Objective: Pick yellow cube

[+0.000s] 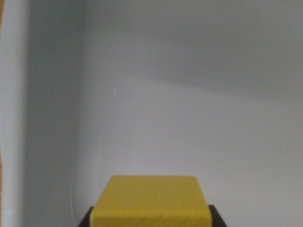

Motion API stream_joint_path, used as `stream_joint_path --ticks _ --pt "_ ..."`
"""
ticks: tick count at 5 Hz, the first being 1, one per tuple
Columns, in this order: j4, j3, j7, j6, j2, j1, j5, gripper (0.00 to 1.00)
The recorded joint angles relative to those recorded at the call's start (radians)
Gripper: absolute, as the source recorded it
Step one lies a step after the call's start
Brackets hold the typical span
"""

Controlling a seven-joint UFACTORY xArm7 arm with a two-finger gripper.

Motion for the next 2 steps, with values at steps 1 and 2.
stream_joint_path --ticks 1,2 --pt "0.025 -0.001 0.0 0.045 -0.02 -0.0011 0.0028 1.0" --pt "0.025 -0.001 0.0 0.045 -0.02 -0.0011 0.0028 1.0"
